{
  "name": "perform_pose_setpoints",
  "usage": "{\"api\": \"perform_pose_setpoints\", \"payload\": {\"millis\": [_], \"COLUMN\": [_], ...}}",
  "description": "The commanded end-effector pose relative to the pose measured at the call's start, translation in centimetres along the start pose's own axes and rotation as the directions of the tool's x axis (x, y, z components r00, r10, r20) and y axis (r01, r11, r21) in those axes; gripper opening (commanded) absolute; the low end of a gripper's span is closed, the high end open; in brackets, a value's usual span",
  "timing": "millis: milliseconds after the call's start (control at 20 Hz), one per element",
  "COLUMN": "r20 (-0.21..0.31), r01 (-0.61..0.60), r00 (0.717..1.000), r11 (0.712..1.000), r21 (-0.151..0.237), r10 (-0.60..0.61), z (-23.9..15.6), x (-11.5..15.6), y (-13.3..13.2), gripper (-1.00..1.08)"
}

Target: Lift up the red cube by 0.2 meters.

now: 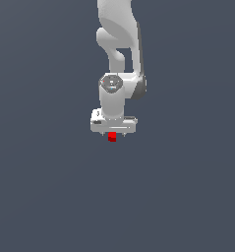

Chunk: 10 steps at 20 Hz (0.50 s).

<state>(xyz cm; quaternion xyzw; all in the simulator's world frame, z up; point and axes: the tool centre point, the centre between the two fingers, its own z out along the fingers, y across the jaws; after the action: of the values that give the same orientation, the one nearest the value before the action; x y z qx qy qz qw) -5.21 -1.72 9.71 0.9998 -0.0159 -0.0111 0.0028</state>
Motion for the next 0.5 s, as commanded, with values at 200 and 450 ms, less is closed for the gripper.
{"api": "perform_pose_setpoints", "payload": {"millis": [200, 450], "r20": [-0.012, -0.018], "r01": [-0.009, -0.014], "r00": [1.000, 1.000], "r11": [1.000, 1.000], "r21": [0.003, 0.005], "r10": [0.009, 0.014], "z": [4.2, 6.4], "x": [-2.2, -3.2], "y": [0.6, 0.8], "gripper": [1.00, 1.00]}}
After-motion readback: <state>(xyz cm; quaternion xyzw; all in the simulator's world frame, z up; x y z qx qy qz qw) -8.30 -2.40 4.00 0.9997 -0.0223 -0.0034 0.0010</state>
